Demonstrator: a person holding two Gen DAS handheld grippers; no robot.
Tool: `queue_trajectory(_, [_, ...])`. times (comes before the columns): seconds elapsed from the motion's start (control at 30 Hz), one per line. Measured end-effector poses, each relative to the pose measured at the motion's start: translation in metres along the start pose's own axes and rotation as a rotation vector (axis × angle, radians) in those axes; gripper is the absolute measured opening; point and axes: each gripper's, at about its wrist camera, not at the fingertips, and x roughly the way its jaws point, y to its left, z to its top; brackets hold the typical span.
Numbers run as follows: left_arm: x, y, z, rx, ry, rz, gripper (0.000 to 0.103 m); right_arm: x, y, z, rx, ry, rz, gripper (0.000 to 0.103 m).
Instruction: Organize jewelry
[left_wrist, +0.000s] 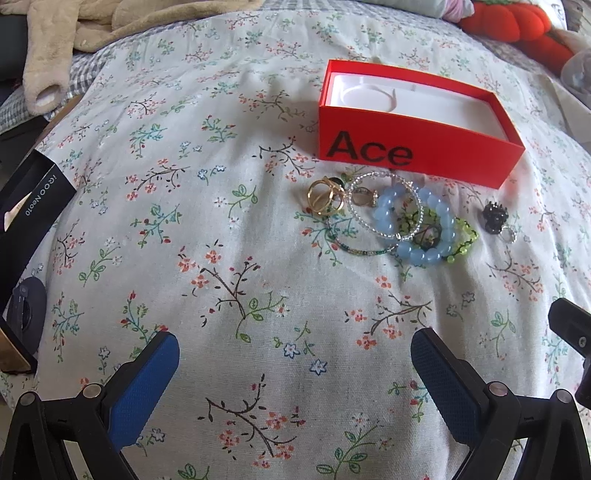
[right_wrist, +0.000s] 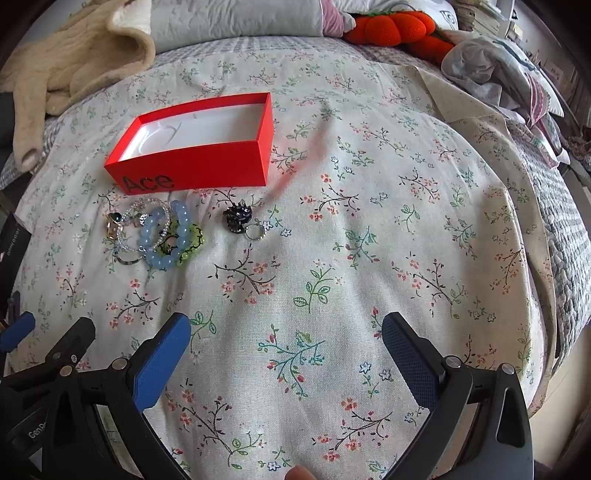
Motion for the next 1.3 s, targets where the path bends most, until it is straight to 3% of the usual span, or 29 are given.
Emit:
queue_trajectory(0.33, [-0.008,0.008,0.005,-0.004,-0.027,0.029,0.103,-0.022,0.008,0.006,-0.038,-0.022,-0.022,0.103])
queue_trajectory(0.6, [-0.012,0.019,0.033,0.024,-0.035,0.072,0.103,-0.052,0.004,0.042,-0.039,-0.033,0.019,0.103])
queue_trajectory(0.73, [-0.003,0.027,0.05,0.036,0.011,0.017,0.103,-0.044,0.0,0.064,-0.045,0.058,0.078,0.103])
queue_trajectory(0.87, [0.02,0.038,0.063,0.012,0.051,-0.013,0.103,-0.021,0.005,0.076,-0.084,0.141,0.081,0.103])
queue_trajectory(1.1, [0.075,0.059,0.072,-0.149,0.169,-0.216,0.077,0.033,0.009,0.081,-0.094,0.252,0.16,0.1])
queue_trajectory(1.17, [0.082,0.057,0.078,-0.177,0.17,-0.288,0.074,0.047,0.013,0.087,-0.09,0.302,0.196,0.096])
queue_trajectory(1.3, [0.085,0.042,0.085,-0.174,0.157,-0.34,0.066,0.054,0.017,0.097,-0.084,0.303,0.233,0.095])
